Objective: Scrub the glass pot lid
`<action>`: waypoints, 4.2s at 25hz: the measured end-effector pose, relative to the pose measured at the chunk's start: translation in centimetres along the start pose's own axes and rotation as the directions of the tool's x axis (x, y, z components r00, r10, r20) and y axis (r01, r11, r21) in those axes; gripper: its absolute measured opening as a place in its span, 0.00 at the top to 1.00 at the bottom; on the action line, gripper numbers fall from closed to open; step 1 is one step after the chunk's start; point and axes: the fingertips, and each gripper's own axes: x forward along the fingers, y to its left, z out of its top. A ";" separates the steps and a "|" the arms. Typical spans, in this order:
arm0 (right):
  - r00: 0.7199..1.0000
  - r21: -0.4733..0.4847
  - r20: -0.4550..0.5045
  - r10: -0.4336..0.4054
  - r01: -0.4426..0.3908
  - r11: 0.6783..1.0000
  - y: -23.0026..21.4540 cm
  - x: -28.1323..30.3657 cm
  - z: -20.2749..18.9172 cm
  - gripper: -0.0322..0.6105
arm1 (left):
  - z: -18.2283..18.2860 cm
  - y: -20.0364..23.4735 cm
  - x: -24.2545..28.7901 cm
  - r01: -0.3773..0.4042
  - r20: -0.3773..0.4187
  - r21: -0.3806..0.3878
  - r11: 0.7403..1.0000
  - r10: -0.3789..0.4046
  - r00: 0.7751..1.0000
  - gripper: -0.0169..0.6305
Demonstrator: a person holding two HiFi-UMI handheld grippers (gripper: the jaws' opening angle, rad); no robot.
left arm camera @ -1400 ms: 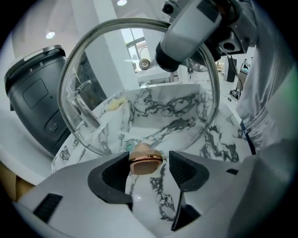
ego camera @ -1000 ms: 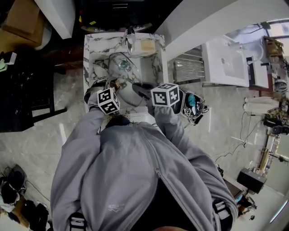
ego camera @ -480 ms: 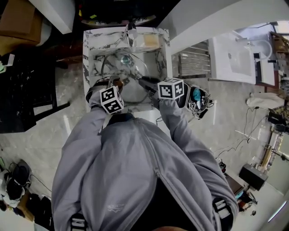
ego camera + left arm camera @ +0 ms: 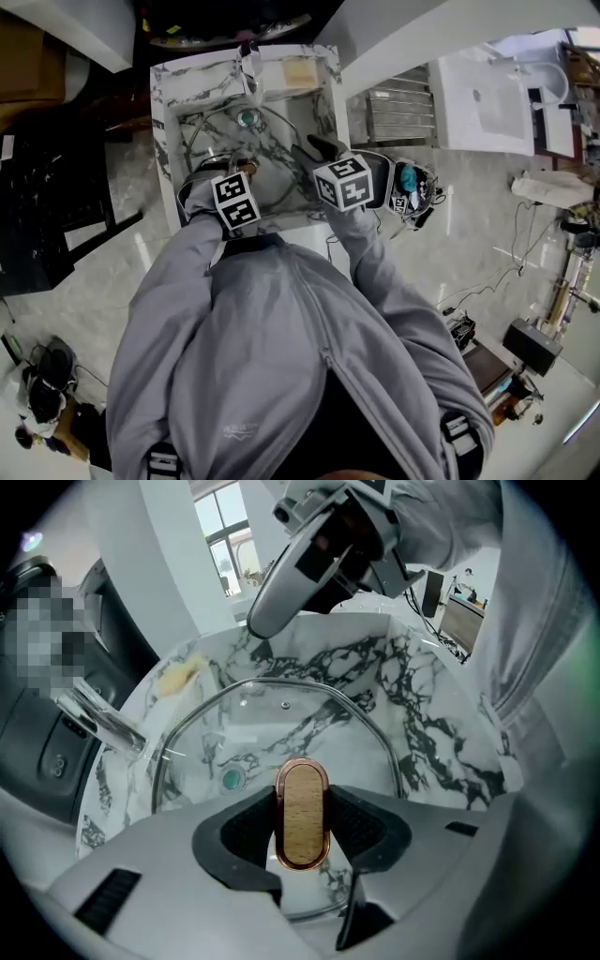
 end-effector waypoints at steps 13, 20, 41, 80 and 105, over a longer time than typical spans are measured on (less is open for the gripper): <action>0.988 -0.201 0.109 -0.112 0.132 0.971 -4.3 -0.9 4.0 0.82 | 1.9 1.2 5.0 0.089 -0.024 -0.005 0.996 -0.089 0.996 0.68; 0.990 -0.369 0.064 -0.125 0.140 0.919 -7.2 1.9 6.5 0.84 | 1.8 2.0 7.4 0.131 -0.008 -0.047 0.990 -0.131 0.991 0.68; 0.918 -0.803 -0.262 -0.299 -0.035 0.595 -11.2 12.4 5.5 0.77 | 2.1 3.2 8.3 0.143 0.084 -0.164 0.976 -0.130 0.988 0.63; 0.868 -0.807 -0.475 -0.144 -0.365 0.464 14.1 19.5 -3.4 0.86 | -11.1 3.6 -12.6 -0.138 0.185 -0.651 0.746 0.332 0.925 0.95; 0.466 -0.366 -0.884 0.044 -0.746 0.557 19.1 13.5 -18.1 0.86 | -10.8 3.6 -11.5 -0.119 0.203 -0.668 0.735 0.333 0.921 0.95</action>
